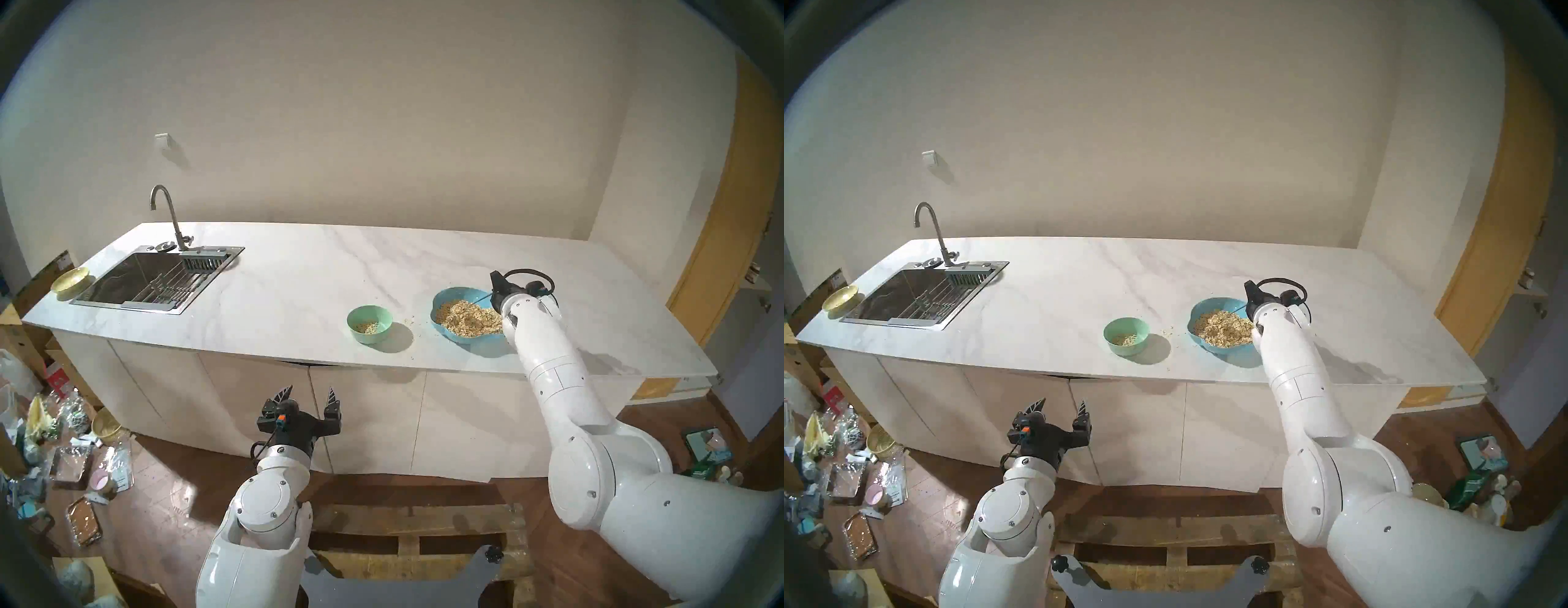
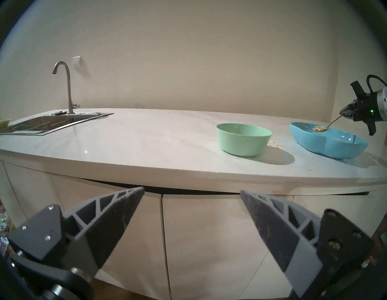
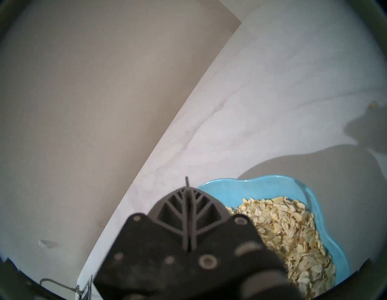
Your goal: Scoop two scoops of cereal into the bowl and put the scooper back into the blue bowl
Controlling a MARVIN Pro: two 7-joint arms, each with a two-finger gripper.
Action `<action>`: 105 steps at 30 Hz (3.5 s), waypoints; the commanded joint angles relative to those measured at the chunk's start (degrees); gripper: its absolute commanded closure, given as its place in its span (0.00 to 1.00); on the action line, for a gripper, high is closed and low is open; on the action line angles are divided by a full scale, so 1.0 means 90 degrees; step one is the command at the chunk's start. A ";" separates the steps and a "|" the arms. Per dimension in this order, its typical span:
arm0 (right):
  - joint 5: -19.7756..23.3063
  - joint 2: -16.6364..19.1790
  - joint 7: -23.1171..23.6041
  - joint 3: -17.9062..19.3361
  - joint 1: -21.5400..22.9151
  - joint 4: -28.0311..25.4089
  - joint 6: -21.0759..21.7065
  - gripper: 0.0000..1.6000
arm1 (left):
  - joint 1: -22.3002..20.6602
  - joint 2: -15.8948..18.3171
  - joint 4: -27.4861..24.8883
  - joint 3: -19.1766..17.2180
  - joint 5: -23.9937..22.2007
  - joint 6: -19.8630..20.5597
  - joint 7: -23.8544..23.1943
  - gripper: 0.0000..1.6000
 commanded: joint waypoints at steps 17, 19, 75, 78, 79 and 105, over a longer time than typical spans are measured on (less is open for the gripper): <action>0.0210 -0.0563 -0.0415 -0.0167 -0.0356 -0.1331 0.0232 1.00 | -0.0028 0.0002 -0.0164 0.0017 -0.0012 -0.0038 -0.0027 0.00; 0.0193 -0.0583 -0.0455 -0.0210 -0.0371 -0.1393 0.0233 1.00 | -0.0028 0.0002 -0.0164 0.0017 -0.0012 -0.0038 -0.0027 0.00; -0.0413 -0.1326 -0.0219 -0.1781 0.0201 -0.0606 -0.0261 1.00 | -0.0030 0.0001 -0.0159 0.0017 -0.0010 -0.0039 -0.0024 0.00; -0.0596 -0.1240 -0.0095 -0.2095 0.0261 -0.0524 -0.0394 1.00 | -0.0030 0.0001 -0.0160 0.0017 -0.0011 -0.0039 -0.0025 0.00; -0.0697 -0.1192 -0.0057 -0.2236 0.0276 -0.0513 -0.0450 1.00 | -0.0030 0.0002 -0.0160 0.0017 -0.0011 -0.0039 -0.0025 0.00; -0.2166 -0.0423 0.0423 -0.4487 0.0653 0.0040 -0.1725 1.00 | -0.0028 0.0002 -0.0163 0.0017 -0.0012 -0.0038 -0.0026 0.00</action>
